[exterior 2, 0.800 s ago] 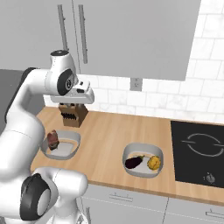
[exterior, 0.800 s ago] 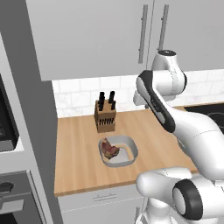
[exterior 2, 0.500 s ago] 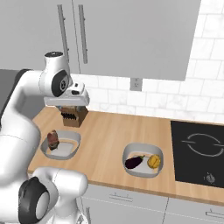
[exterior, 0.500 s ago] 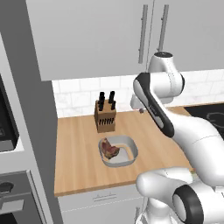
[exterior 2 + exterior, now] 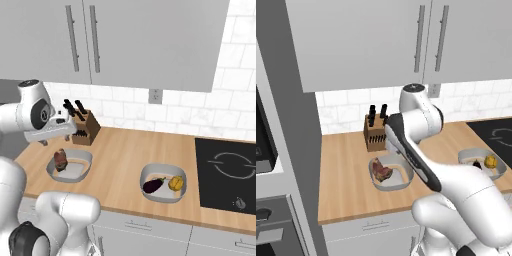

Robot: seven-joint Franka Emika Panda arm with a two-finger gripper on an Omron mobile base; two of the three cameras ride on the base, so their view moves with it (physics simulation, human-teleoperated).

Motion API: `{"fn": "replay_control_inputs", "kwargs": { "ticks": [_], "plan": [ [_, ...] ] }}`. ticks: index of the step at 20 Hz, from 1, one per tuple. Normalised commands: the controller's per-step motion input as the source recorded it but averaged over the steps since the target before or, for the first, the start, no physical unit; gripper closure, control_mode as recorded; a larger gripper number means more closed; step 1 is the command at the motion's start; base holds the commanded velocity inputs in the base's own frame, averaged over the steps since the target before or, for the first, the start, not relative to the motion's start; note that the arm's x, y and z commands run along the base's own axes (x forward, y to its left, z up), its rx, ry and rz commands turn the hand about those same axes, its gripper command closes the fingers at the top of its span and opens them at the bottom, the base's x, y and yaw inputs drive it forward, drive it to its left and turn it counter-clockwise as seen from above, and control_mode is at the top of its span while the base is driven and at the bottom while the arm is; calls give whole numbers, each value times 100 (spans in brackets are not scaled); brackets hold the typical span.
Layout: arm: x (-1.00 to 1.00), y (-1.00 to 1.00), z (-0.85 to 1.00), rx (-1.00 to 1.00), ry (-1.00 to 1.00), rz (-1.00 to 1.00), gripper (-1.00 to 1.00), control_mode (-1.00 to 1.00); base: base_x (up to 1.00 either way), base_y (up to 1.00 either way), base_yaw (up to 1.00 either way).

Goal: Take the meat container that has the steak and place it on the second highest rack of the freezer. Then take the vegetable container that has the squash and eggplant and place it on the highest rack of the freezer.

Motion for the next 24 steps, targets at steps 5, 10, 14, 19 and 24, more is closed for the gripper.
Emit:
{"fn": "replay_control_inputs", "kwargs": {
  "ticks": [5,10,14,19,24],
  "plan": [
    [19,46,-38,-6,12,44,-100,-100,0,0,0],
    [3,30,-57,-10,20,39,-100,-100,0,0,0],
    [0,16,-67,-15,13,29,-100,-100,0,0,0],
    [2,-5,-53,-7,0,4,-100,-100,0,0,0],
    [5,-7,-51,0,0,7,-100,-100,0,0,0]
  ]
}}
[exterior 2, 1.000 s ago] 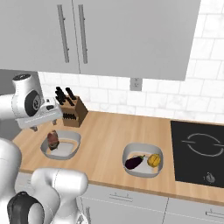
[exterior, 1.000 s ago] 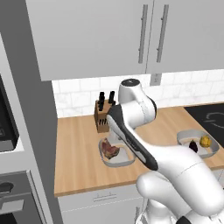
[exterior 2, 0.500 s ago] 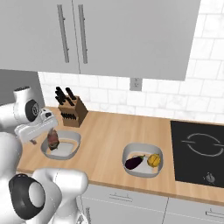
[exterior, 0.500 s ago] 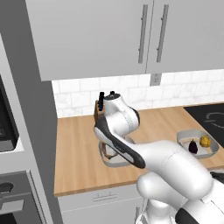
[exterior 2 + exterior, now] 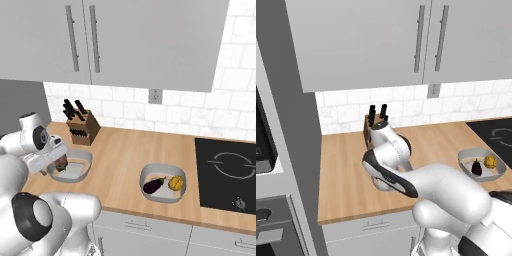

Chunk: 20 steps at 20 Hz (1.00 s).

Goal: Take the meat container that has the steak and place it on the second highest rack of the freezer. Then take the vegetable container that has the squash and eggplant and place it on the highest rack of the freezer.

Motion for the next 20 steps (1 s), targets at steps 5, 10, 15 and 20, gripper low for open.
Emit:
{"fn": "replay_control_inputs", "kwargs": {
  "ticks": [5,10,15,20],
  "plan": [
    [16,-4,-39,2,0,4,-100,-100,0,0,0],
    [16,0,-28,0,-1,0,-100,-100,0,0,0],
    [18,0,-21,0,-1,0,-100,-100,0,0,0],
    [5,0,-17,0,0,0,-100,-100,0,0,0]
  ]
}}
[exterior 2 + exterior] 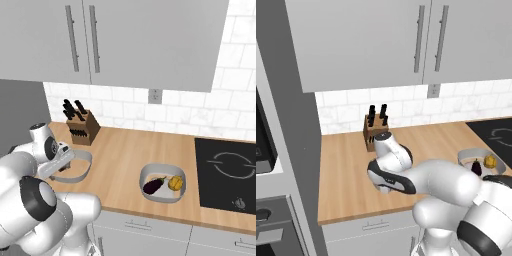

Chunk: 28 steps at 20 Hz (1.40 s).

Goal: Take the meat container that has the steak and place it on the second highest rack of the freezer. Then take the vegetable container that has the squash and eggplant and place it on the highest rack of the freezer.

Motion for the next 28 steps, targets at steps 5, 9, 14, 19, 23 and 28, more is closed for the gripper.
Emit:
{"fn": "replay_control_inputs", "kwargs": {
  "ticks": [5,9,14,19,23,28],
  "plan": [
    [-15,0,-17,0,0,0,-100,-100,0,0,0],
    [-40,0,0,0,0,0,-100,-100,0,0,0],
    [-22,0,-6,0,0,0,-100,-100,0,0,0],
    [10,0,-6,0,-1,0,-100,-100,0,0,0],
    [19,0,-10,0,-2,0,-100,-100,0,0,0],
    [11,0,-20,0,-1,0,-100,-100,0,0,0]
  ]
}}
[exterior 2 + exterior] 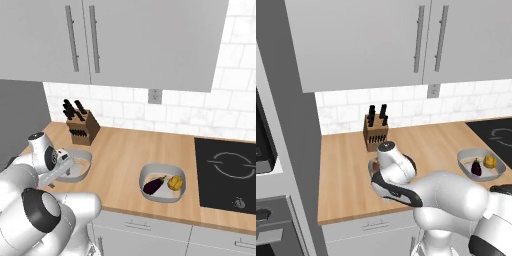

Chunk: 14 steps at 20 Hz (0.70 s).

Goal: Take the meat container that has the steak and place it on the second highest rack of the freezer. Then take the vegetable container that has the squash and eggplant and place it on the highest rack of the freezer.

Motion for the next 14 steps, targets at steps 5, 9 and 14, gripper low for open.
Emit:
{"fn": "replay_control_inputs", "kwargs": {
  "ticks": [5,9,14],
  "plan": [
    [8,0,-21,0,0,0,-100,-100,0,0,0],
    [9,0,-6,0,-2,0,-100,-100,0,0,0],
    [11,0,-38,0,-5,0,-100,-100,0,0,0]
  ]
}}
